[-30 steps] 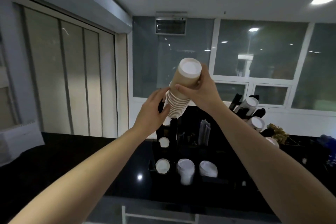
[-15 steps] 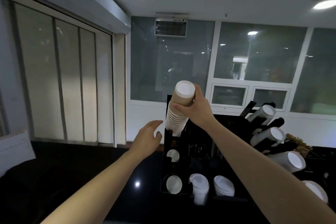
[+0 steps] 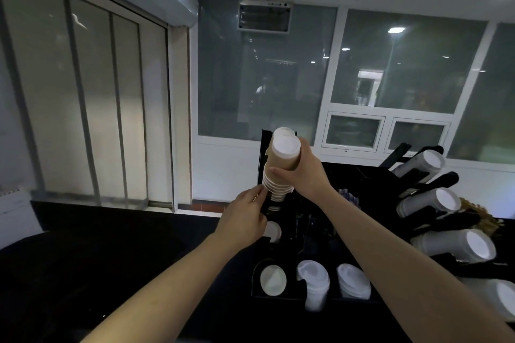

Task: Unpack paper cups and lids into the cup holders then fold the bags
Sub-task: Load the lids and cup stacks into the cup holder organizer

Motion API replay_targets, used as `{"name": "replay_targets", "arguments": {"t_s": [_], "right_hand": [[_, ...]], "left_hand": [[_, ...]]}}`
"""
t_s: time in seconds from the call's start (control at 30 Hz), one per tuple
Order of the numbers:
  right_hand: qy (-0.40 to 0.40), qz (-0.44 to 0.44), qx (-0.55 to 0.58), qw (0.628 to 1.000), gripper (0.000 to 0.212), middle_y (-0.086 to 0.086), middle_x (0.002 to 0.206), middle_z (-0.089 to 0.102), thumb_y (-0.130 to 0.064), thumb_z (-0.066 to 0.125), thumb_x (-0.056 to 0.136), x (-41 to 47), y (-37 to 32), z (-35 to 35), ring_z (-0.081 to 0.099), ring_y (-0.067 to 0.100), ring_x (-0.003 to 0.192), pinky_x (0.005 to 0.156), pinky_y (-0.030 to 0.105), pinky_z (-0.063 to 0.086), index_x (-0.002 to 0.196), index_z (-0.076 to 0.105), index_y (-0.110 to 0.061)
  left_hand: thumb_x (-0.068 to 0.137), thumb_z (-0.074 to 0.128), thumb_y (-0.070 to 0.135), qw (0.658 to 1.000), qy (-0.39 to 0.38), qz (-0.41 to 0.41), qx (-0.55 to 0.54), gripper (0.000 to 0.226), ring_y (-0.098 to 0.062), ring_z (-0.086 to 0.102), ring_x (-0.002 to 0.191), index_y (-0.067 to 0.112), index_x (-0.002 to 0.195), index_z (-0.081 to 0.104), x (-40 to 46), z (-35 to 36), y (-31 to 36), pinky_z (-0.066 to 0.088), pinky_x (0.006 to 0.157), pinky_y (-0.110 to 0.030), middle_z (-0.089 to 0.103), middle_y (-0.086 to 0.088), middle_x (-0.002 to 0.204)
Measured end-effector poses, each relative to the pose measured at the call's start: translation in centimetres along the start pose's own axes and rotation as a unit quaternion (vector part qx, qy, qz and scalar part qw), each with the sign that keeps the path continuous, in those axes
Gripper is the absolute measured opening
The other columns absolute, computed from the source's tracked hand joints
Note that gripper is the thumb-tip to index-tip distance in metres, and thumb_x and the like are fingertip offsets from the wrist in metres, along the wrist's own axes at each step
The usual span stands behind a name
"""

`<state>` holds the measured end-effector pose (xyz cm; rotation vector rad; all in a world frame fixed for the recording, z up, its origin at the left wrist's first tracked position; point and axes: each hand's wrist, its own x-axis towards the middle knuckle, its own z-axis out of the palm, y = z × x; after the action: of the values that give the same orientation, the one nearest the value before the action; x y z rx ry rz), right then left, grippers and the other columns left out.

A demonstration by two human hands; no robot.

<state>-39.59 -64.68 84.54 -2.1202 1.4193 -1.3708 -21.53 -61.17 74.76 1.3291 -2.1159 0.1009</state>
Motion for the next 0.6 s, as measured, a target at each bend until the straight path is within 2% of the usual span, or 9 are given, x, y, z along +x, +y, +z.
{"name": "replay_targets", "arguments": {"t_s": [0.1, 0.27, 0.33, 0.5, 0.6], "right_hand": [[-0.013, 0.011, 0.003, 1.0, 0.089, -0.028, 0.107, 0.054, -0.058, 0.083, 0.063, -0.3, 1.8, 0.9, 0.058, 0.01, 0.104, 0.089, 0.036, 0.053, 0.134, 0.03, -0.045], [0.004, 0.004, 0.014, 1.0, 0.091, -0.044, 0.106, 0.046, -0.064, 0.08, 0.061, -0.4, 3.3, 1.8, 0.054, 0.003, 0.102, 0.077, 0.019, 0.042, 0.134, 0.027, -0.052], [0.008, 0.005, 0.022, 1.0, 0.093, -0.045, 0.107, 0.044, -0.063, 0.082, 0.062, -0.5, 3.8, 1.9, 0.053, 0.003, 0.104, 0.078, 0.019, 0.041, 0.136, 0.026, -0.052], [-0.018, 0.021, 0.041, 0.999, 0.09, -0.03, 0.113, 0.049, -0.05, 0.085, 0.069, -0.5, 3.6, 1.7, 0.053, 0.007, 0.109, 0.084, 0.024, 0.042, 0.138, 0.027, -0.045], [-0.052, 0.027, 0.052, 0.997, 0.096, -0.019, 0.128, 0.05, -0.041, 0.086, 0.073, -1.2, 3.7, 1.2, 0.051, 0.009, 0.119, 0.091, 0.025, 0.041, 0.147, 0.026, -0.038]], "left_hand": [[0.082, 0.051, 0.014, 1.0, -0.005, -0.006, -0.015, 0.076, -0.027, 0.044, 0.132, 0.016, 0.156, 0.032, -0.3, 0.6, -0.2, 0.047, 0.104, -0.041, 0.031, 0.002, 0.159], [0.078, 0.045, 0.019, 0.999, 0.004, -0.014, -0.035, 0.08, -0.026, 0.043, 0.133, 0.019, 0.156, 0.029, -0.3, 1.5, -0.7, 0.048, 0.104, -0.042, 0.026, 0.006, 0.16], [0.078, 0.045, 0.019, 0.999, 0.006, -0.017, -0.04, 0.082, -0.026, 0.042, 0.134, 0.019, 0.157, 0.027, -0.5, 1.8, -0.7, 0.047, 0.106, -0.042, 0.024, 0.006, 0.161], [0.082, 0.05, 0.017, 0.999, -0.01, -0.022, -0.026, 0.081, -0.028, 0.032, 0.143, 0.018, 0.159, 0.025, -0.8, 1.2, -0.2, 0.039, 0.114, -0.044, 0.02, 0.002, 0.165], [0.087, 0.053, 0.013, 0.999, 0.004, -0.031, -0.027, 0.073, -0.026, 0.027, 0.148, 0.017, 0.157, 0.033, -1.5, 0.8, 0.4, 0.031, 0.12, -0.041, 0.026, -0.004, 0.164]]}}
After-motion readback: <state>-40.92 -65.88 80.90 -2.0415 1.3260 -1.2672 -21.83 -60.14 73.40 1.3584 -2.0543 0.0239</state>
